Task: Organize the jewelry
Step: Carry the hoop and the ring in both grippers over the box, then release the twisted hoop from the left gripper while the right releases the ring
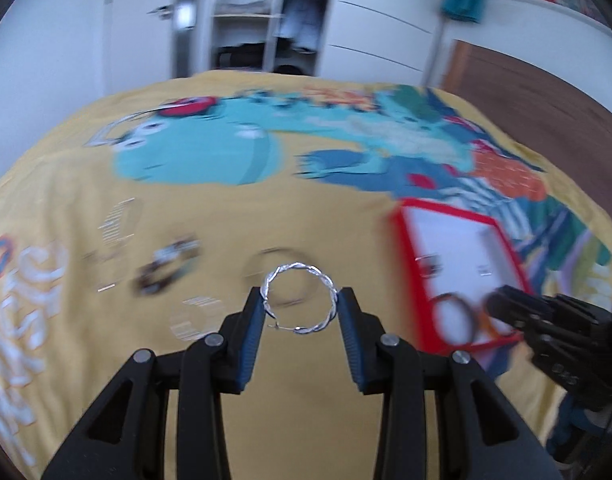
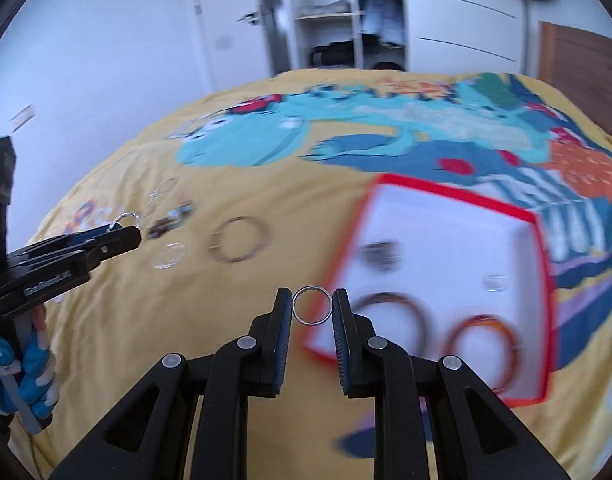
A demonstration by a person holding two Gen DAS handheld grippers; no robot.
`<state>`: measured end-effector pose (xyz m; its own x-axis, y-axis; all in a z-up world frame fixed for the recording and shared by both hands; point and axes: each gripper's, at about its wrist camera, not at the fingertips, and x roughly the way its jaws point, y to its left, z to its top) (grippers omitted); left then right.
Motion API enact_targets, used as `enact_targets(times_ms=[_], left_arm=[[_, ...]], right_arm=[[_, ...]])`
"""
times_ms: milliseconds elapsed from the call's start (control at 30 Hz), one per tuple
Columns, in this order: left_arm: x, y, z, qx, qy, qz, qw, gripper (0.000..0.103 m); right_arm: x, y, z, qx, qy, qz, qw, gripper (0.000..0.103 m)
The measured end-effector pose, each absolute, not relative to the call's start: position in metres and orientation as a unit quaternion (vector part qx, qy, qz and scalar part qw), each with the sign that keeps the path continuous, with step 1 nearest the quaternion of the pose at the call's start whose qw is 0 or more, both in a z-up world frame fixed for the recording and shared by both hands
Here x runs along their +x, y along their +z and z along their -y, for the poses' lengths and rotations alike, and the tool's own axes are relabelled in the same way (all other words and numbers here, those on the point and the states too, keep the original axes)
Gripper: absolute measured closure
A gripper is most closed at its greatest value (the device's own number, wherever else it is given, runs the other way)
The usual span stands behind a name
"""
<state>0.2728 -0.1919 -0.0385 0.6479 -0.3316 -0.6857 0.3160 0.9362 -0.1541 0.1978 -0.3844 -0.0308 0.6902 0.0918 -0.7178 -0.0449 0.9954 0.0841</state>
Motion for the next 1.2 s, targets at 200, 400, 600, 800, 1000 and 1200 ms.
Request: enact_targets(times_ms=[200, 400, 600, 800, 1000, 1200], left_arm=[[0.303, -0.042, 0.293, 0.007, -0.24, -0.397, 0.886, 0.068], [0.339, -0.062, 0.359, 0.026, -0.25, -0.427, 0.869, 0.068], [0.36, -0.09, 0.387, 0.067, -0.235, -0.448, 0.86, 0.068], [0.369, -0.11, 0.394, 0.078, -0.226, -0.46, 0.855, 0.068], [0.369, -0.119, 0.403, 0.103, -0.225, -0.458, 0.854, 0.068], [0.369, -0.122, 0.406, 0.124, -0.214, -0.463, 0.851, 0.067]], right_arm=[[0.224, -0.038, 0.45, 0.032, -0.005, -0.407, 0.913, 0.083], [0.261, -0.054, 0.5, 0.04, -0.022, -0.432, 0.901, 0.083], [0.294, -0.067, 0.517, 0.032, -0.022, -0.461, 0.887, 0.083], [0.315, -0.085, 0.507, -0.012, -0.012, -0.492, 0.87, 0.083], [0.319, -0.095, 0.506, -0.024, -0.016, -0.5, 0.866, 0.083], [0.319, -0.09, 0.506, -0.022, -0.029, -0.502, 0.864, 0.083]])
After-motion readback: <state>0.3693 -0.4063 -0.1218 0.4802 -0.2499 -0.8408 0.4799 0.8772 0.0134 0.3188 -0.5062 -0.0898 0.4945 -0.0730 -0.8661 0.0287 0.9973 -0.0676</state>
